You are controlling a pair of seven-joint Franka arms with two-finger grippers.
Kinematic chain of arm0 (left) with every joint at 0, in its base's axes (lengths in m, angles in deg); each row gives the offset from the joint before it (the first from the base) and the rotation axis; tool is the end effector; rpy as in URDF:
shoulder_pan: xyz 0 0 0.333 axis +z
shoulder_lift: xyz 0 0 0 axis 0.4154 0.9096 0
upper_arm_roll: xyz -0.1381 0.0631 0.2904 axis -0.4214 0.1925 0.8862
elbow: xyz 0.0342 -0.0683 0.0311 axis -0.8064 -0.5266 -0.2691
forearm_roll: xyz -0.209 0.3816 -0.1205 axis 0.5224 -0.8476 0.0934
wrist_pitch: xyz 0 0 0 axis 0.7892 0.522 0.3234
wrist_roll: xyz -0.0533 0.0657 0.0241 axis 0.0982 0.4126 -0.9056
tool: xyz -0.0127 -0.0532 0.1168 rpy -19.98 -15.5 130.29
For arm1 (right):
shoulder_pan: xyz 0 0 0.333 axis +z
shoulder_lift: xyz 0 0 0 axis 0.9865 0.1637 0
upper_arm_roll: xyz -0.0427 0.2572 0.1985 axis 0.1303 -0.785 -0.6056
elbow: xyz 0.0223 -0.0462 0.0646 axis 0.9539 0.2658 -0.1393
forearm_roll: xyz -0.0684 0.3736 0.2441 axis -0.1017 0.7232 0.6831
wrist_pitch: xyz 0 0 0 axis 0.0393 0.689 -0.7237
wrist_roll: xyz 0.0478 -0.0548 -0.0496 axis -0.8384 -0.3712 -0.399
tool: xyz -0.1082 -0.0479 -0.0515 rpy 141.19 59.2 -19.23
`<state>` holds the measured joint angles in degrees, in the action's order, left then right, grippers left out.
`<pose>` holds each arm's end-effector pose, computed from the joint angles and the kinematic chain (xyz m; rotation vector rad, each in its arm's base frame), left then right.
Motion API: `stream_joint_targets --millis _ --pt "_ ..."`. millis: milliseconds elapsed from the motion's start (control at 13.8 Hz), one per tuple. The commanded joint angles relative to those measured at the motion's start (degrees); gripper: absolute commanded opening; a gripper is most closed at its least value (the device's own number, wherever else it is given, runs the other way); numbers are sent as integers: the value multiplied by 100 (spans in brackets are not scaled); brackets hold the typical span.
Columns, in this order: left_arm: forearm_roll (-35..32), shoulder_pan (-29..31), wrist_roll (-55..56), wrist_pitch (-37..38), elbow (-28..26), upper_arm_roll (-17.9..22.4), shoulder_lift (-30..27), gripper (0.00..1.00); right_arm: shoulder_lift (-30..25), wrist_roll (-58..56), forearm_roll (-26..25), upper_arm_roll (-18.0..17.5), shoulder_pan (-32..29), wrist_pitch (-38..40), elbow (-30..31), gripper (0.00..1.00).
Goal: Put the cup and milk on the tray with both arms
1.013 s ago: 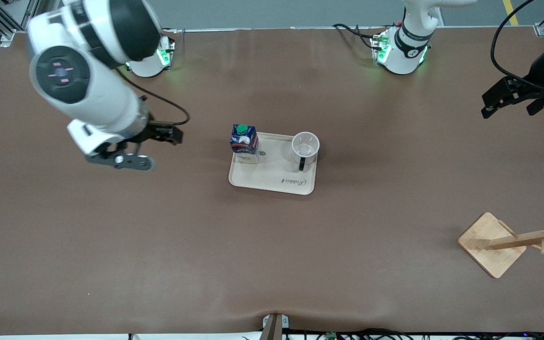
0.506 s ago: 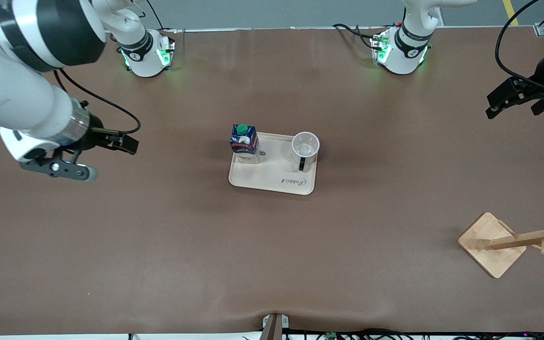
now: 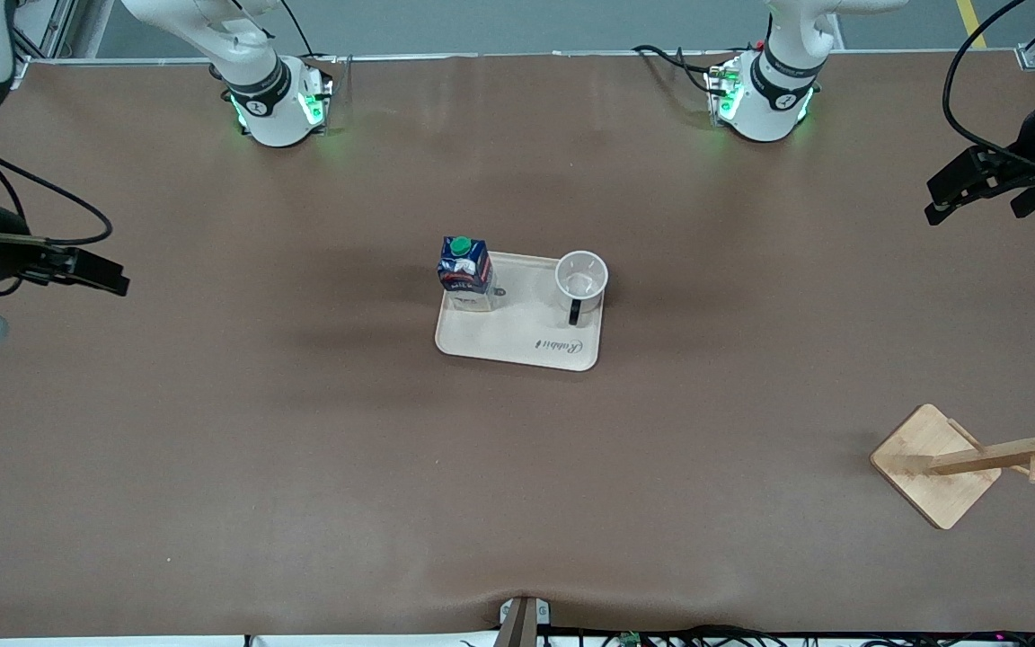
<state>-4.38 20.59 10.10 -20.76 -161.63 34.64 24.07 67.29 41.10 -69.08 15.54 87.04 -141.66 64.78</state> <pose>0.5903 -0.0476 0.6568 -3.1241 -0.1116 -0.0757 0.6700 0.0260 0.6107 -3.1257 0.2201 0.1770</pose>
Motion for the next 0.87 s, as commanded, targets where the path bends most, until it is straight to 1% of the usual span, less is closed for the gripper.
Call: stream_joint_targets --millis 0,145,217,289,362,506,579,651,723,796 --pt "-13 9 -95 141 88 -1 11 100 -1013 -646 -32 -89 -294 -926 1627 100" --pt "-13 9 -95 141 97 -1 20 100 -1664 -754 -41 -89 -400 -1647 2743 100" --pt "-13 9 -104 141 97 -1 20 100 -1806 -815 -41 -89 -470 -1824 3001 100" --pt "-13 18 -121 141 97 -1 20 100 -1834 -999 -41 -89 -558 -1826 3082 100" --pt "-13 18 -112 141 97 -1 20 100 -1808 -1209 -50 -89 -628 -1852 3056 100" --pt "-13 18 -112 141 97 -1 20 100 -1781 -1264 -41 -89 -734 -1896 3030 100" --pt "-13 18 -112 141 97 -1 20 100 -1694 -1264 -41 -89 -778 -1853 2760 100" --pt "-13 18 -112 141 97 -1 20 100 -1450 -1264 -163 -98 -735 -1731 2287 100" --pt "-13 9 -112 141 97 -1 20 100 -1264 -1273 -347 -115 -761 -1468 1909 100" --pt "-13 9 -112 141 97 -1 20 100 -1080 -1290 -384 -116 -752 -1213 1618 100"
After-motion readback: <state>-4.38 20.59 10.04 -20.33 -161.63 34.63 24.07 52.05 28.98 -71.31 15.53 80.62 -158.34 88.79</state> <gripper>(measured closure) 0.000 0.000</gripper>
